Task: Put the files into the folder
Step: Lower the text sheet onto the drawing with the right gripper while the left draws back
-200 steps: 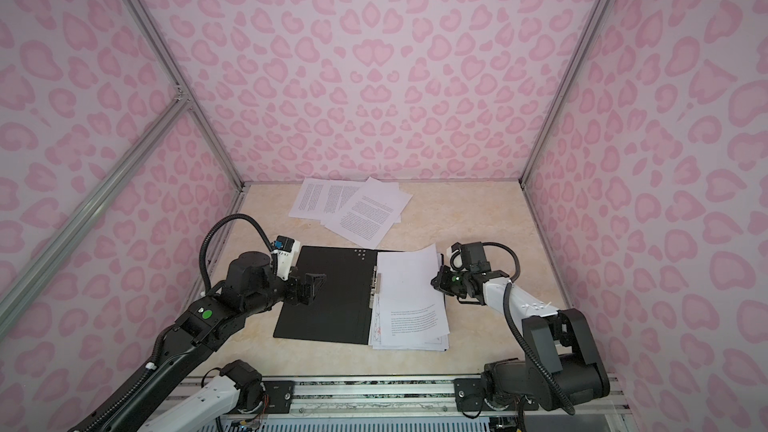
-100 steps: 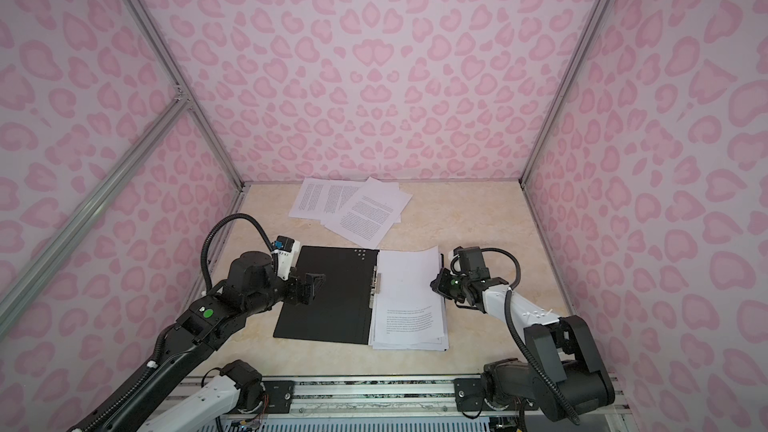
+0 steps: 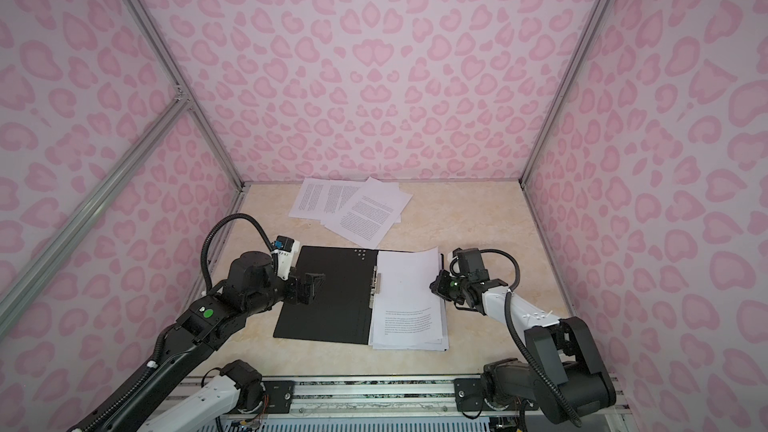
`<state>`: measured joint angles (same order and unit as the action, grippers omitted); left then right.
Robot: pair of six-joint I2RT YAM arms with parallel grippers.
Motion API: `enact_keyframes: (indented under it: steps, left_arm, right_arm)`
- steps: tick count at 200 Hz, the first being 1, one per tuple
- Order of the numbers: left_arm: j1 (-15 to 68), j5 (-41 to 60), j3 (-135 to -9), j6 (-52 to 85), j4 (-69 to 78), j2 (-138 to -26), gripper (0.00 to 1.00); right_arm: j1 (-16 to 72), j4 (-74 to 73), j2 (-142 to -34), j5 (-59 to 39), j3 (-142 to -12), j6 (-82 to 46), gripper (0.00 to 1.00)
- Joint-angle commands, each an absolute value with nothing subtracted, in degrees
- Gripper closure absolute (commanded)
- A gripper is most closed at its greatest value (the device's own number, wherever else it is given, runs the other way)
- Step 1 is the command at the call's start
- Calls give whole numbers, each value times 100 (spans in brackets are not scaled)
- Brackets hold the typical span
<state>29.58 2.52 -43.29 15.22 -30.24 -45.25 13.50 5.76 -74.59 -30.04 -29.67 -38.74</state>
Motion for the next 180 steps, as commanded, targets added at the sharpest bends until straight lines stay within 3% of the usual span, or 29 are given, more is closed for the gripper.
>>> enact_keyframes:
  steps: [1,146,165,180]
  left_arm:
    - [2954,188,-4327,1523,-2989,-4512,3]
    - [2953,169,-4329,1545,-2993,-4535,3]
    - [2954,163,-4328,1543,-2996,-4526,3]
    - [2953,157,-4319,1548,-2996,-4534,3]
  right_arm:
    - [1362,566,-7445,-2984,-2910,-3827,100]
    - [1528,267,-7548,-2941,-2796,-4070,100]
    - [1525,319,-7559,-2850,-2786,-4061,89]
    - [1529,445,-7538,-2664,-2797,-4072,65]
